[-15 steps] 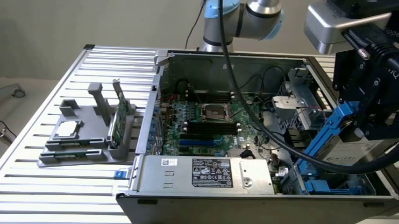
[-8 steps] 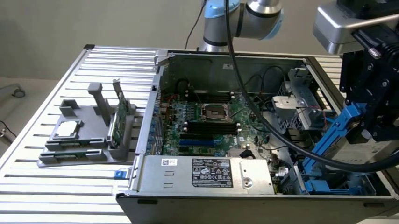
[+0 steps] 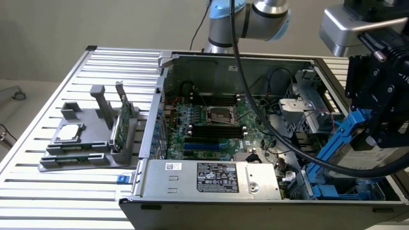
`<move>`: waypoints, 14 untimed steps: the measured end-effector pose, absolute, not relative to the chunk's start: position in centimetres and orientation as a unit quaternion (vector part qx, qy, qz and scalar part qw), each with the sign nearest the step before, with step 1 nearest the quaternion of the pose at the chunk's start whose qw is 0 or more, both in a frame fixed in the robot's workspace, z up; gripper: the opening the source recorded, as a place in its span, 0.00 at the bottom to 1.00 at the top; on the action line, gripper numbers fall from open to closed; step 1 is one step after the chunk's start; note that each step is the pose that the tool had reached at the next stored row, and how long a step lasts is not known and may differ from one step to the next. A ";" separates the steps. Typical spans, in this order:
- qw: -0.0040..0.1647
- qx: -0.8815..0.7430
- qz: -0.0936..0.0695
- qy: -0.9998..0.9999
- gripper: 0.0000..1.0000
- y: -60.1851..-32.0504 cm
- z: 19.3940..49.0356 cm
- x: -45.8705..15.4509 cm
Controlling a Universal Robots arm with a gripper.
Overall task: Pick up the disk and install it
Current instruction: 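Pick up the disk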
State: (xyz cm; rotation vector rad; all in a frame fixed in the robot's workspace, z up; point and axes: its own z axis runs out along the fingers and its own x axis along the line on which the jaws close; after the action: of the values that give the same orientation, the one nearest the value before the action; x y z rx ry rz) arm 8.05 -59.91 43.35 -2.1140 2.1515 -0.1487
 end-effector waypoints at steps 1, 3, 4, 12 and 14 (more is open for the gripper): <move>0.060 -0.698 -0.048 0.712 0.33 -59.9 43.3 8.1; 0.058 -0.698 -0.047 0.712 0.33 -59.6 43.3 8.1; 0.058 -0.698 -0.047 0.712 0.33 -59.4 43.3 8.1; 0.056 -0.698 -0.046 0.713 0.33 -59.0 43.3 9.3; 0.054 -0.698 -0.045 0.713 0.33 -59.0 43.3 9.6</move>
State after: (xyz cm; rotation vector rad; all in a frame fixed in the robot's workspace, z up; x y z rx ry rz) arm 9.56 -59.00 43.31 -2.1198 2.1650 -0.1352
